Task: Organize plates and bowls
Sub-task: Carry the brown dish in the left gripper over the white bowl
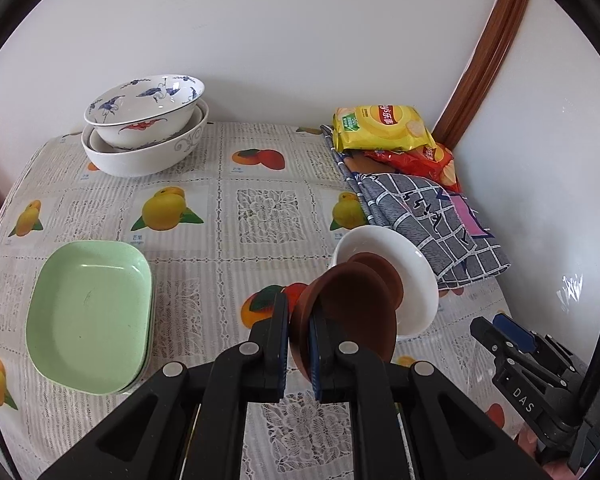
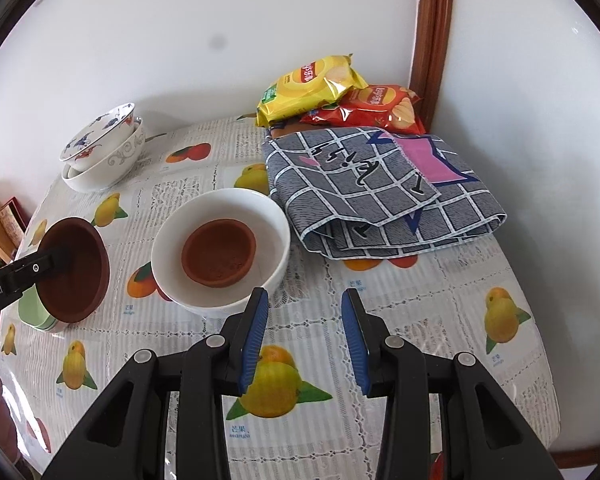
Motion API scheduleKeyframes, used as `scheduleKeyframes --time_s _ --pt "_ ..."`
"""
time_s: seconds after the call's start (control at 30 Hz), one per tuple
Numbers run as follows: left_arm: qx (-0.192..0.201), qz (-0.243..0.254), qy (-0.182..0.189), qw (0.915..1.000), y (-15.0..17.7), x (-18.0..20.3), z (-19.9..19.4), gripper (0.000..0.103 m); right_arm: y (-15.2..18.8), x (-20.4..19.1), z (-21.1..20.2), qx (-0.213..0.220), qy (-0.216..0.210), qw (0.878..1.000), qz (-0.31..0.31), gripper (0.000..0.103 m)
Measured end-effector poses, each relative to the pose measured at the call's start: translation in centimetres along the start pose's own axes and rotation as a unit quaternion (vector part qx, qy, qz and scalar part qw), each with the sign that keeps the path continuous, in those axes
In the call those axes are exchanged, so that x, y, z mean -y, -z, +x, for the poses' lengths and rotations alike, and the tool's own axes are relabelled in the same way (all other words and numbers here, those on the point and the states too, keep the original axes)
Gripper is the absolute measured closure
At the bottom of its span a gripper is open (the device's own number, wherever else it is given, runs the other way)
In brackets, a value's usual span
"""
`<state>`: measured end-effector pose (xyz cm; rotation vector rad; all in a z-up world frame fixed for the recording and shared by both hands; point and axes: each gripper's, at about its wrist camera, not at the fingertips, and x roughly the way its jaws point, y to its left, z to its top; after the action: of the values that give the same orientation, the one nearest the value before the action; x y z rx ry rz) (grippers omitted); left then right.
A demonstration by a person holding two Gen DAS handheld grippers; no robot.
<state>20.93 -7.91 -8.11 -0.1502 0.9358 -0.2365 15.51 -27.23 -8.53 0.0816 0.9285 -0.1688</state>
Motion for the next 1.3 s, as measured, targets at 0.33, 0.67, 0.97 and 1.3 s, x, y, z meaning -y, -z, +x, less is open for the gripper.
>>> scheduleKeyframes --time_s 0.33,0.67,0.97,1.3 --pt "-0.001 0.017 0.002 0.9999 0.7 2.4 0.1 0.094 1.3 3.3 -1.5 0.008 0.013 1.000 0.022 0.064" --pt "-0.008 0.034 -0.001 0.9994 0.7 3.8 1.1 0.094 1.9 4.8 -1.4 0.006 0.014 0.999 0.035 0.064" --pt "-0.016 0.039 -0.003 0.9991 0.1 4.6 2.6 0.094 1.8 5.3 -0.5 -0.001 0.014 0.999 0.037 0.064" --pt "-0.024 0.045 -0.001 0.9987 -1.3 5.8 5.3 0.094 1.7 5.4 0.8 -0.013 0.007 0.999 0.036 0.064"
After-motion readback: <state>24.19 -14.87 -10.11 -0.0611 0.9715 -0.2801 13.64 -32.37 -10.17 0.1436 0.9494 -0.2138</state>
